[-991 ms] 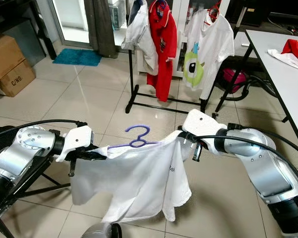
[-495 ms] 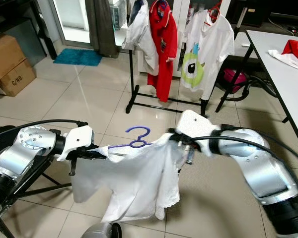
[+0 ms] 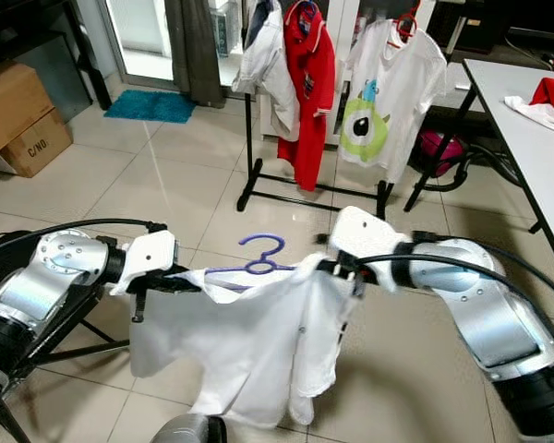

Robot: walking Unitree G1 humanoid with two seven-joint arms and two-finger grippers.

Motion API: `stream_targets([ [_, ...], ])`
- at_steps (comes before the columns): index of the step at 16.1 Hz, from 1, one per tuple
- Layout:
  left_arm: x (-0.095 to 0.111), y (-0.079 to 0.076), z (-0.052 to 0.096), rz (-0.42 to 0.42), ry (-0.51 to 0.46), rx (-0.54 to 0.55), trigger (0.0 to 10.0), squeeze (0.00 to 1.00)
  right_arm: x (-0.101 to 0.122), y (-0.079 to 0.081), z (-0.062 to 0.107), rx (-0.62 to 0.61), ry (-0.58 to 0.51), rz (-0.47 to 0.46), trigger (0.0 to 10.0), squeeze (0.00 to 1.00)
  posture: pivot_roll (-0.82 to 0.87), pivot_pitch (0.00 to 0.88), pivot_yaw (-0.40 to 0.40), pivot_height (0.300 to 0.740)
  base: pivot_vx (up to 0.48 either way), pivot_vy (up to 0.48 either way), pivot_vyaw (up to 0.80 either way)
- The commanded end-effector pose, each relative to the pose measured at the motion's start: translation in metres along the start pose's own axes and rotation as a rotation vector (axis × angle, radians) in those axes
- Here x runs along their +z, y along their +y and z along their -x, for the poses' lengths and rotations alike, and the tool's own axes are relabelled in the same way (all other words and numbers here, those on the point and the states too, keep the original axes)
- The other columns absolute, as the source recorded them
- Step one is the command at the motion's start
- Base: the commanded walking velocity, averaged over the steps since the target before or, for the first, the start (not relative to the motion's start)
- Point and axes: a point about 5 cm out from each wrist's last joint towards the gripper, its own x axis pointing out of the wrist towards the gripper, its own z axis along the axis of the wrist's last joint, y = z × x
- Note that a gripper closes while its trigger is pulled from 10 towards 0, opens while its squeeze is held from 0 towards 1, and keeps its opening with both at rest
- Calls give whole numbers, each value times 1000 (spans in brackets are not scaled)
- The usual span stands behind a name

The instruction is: Hang hanger

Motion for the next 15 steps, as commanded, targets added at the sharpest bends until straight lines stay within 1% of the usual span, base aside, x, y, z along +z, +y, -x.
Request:
stream_targets([
  [1,8,3,3,-17,-38,3,0,0,2,-9,2,-49,12,28,10000,1000,-14,0,14,740,0,0,0],
  [4,7,1,2,-20,-33,-9,0,0,8,-8,-1,-36,2,58,10000,1000,-13,0,13,740,0,0,0],
  [5,8,0,1,-23,-34,-14,0,0,11,-5,-3,-18,-10,67,10000,1000,-11,0,12,740,0,0,0],
  [6,8,0,0,-27,-29,-7,0,0,20,5,-4,56,-67,76,10000,0,-10,0,11,740,0,0,0],
  [7,7,1,0,-32,-20,3,0,0,23,10,-4,87,-89,89,10000,0,-10,0,10,740,0,0,0],
  [8,4,7,1,-53,7,77,0,0,28,18,-3,130,-134,104,10000,0,-10,0,10,740,0,0,0],
  [9,3,10,2,-50,20,98,0,0,30,21,-2,155,-139,90,10000,0,-9,0,9,740,0,0,0],
  [10,3,9,3,-51,25,86,0,0,23,20,-2,152,-69,163,10000,0,-9,0,9,740,0,0,0],
  [11,3,8,3,-49,18,69,0,0,18,15,-1,127,-17,189,10000,0,-9,0,9,740,0,0,0],
  [12,4,7,2,-51,14,57,0,0,21,13,0,130,-22,197,10000,0,-9,0,9,740,0,0,0],
  [14,7,4,-1,-61,-1,34,0,0,37,9,1,135,-70,215,10000,0,-23,0,8,740,0,0,0],
  [15,11,1,-5,-63,-43,27,0,0,45,3,3,125,-106,214,10000,0,-27,0,-5,740,0,0,0],
])
